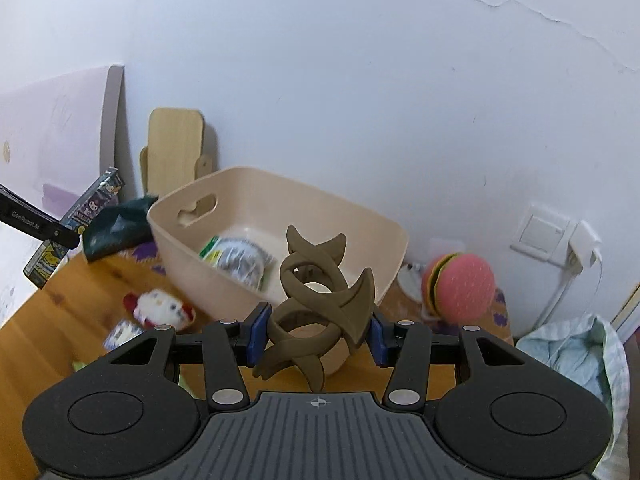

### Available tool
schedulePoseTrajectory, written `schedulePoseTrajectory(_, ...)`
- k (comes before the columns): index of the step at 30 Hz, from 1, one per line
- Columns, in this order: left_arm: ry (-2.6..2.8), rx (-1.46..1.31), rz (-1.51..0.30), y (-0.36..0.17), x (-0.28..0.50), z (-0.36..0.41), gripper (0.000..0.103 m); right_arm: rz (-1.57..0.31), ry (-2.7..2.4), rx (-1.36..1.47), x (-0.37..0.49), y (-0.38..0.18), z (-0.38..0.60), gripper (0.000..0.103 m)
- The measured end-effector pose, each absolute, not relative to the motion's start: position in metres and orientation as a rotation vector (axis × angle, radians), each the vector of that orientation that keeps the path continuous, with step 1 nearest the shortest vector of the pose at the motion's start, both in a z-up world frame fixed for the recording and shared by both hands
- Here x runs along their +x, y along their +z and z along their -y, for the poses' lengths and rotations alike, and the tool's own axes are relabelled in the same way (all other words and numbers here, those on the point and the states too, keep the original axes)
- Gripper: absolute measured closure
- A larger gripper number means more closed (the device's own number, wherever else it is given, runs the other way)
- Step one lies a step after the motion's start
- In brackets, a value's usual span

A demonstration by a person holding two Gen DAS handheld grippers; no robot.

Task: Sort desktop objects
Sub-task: 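Carry the box and tan toy into the beige basket and release both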

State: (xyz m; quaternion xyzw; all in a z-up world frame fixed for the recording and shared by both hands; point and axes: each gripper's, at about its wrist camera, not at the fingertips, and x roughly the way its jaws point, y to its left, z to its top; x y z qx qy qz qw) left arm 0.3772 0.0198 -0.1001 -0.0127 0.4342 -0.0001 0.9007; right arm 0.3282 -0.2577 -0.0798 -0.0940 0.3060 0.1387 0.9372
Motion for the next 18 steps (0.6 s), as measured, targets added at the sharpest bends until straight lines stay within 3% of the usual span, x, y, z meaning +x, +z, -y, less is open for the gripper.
schedulePoseTrajectory(18, -0.078, -0.041, -0.832, -0.068, 0.474, 0.027, 0.08, -0.603, 0.26, -0.163, 0.403, -0.074, 0.244, 0.057)
